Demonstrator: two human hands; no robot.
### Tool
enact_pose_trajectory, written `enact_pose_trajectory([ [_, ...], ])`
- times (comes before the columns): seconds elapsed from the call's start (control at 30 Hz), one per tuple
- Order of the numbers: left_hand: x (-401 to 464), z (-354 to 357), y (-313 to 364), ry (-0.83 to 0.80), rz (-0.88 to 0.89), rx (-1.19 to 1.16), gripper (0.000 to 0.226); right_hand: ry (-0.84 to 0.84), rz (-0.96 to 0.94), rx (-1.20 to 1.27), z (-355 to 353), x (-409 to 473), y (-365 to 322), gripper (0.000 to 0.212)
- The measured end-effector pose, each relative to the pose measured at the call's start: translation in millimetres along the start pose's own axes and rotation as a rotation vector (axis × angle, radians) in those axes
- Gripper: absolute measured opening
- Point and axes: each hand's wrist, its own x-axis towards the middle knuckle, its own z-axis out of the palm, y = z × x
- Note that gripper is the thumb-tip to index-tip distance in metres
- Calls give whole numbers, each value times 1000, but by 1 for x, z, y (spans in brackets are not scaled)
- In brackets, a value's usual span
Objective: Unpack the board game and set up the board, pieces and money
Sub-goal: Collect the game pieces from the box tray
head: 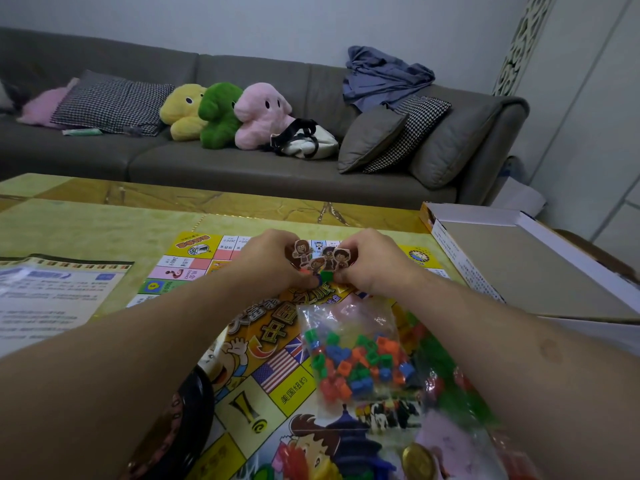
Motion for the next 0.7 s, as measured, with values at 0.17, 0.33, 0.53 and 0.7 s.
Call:
enact_pose_trajectory([
  [0.17, -1, -5, -1, -56, 13, 53, 32, -10, 3, 23, -2, 0, 4, 6],
  [0.33, -5, -6, -3, 43, 8, 95, 23, 38, 1, -29, -2, 1, 7, 9],
  [0.53, -10, -2, 4, -73, -16, 92, 38, -11, 19, 79, -1, 4, 8, 19],
  [0.7, -6, 8, 5, 40, 3, 123, 20, -24, 18, 90, 1, 4, 4, 8],
])
